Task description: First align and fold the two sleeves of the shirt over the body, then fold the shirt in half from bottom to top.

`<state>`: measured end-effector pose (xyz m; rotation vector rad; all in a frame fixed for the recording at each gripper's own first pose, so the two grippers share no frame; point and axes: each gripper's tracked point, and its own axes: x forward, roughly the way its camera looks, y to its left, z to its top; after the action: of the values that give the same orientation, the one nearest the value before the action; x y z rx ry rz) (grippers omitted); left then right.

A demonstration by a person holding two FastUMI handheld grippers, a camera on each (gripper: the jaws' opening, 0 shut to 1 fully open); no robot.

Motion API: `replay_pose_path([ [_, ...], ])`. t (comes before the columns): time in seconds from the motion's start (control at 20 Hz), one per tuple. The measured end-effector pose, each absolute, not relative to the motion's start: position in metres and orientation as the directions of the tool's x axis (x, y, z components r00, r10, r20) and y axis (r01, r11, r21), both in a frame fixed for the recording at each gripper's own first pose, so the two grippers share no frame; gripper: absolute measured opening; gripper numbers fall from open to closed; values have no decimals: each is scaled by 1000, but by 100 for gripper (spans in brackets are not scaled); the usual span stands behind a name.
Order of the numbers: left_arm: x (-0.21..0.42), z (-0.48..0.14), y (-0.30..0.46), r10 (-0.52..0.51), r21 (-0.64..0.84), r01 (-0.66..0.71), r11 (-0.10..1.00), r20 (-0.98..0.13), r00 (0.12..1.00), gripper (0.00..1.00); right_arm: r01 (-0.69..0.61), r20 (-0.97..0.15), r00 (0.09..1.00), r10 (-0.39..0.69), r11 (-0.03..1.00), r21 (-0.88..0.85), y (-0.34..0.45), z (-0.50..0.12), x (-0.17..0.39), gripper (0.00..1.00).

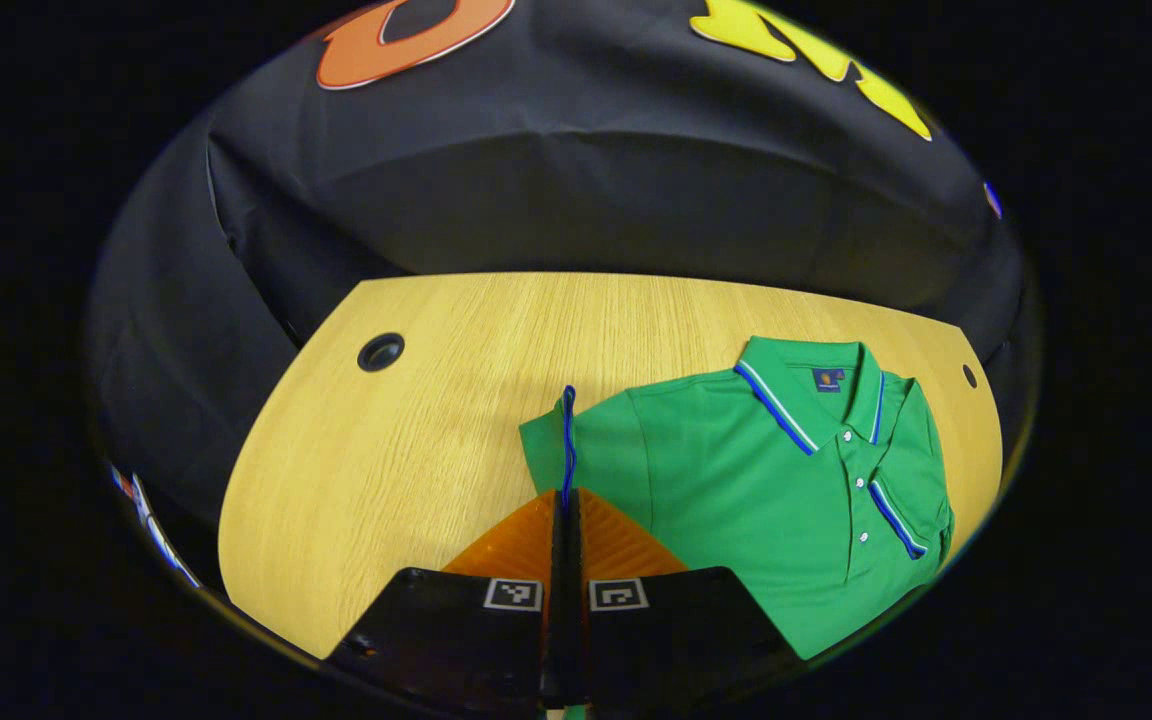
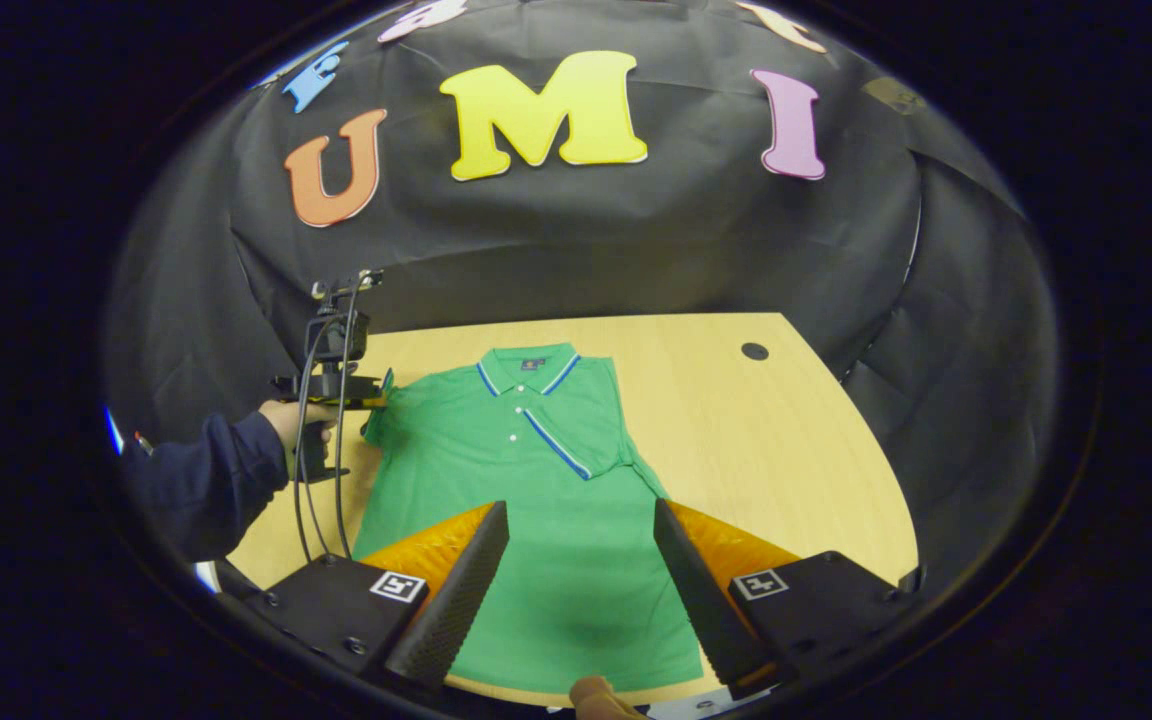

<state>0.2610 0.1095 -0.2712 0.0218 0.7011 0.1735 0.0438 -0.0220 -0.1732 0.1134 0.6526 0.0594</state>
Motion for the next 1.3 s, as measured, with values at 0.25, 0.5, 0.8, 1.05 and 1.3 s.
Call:
replay_pose_path([
  [0.25, 265, -259, 78, 133, 96, -93, 991, -614, 778, 4, -24, -607, 789, 95, 992, 124, -26, -176, 41, 95],
  [0.5, 266, -259, 35, 84, 132, -5, 991, -602, 794, 3, -1, -612, 787, 79, 992, 127, -35, -180, 37, 94],
  [0.8, 260, -279, -18, 20, 145, 92, 985, -628, 778, 3, 40, -630, 775, 54, 990, 134, -47, -189, 31, 95],
  [1.05, 258, -298, -45, -48, 108, 158, 981, -661, 749, 3, 68, -641, 767, 27, 990, 123, -58, -197, 23, 95],
  [1.3, 254, -301, -57, -90, 74, 189, 979, -679, 728, 13, 119, -646, 764, -10, 985, 125, -73, -200, 13, 95],
])
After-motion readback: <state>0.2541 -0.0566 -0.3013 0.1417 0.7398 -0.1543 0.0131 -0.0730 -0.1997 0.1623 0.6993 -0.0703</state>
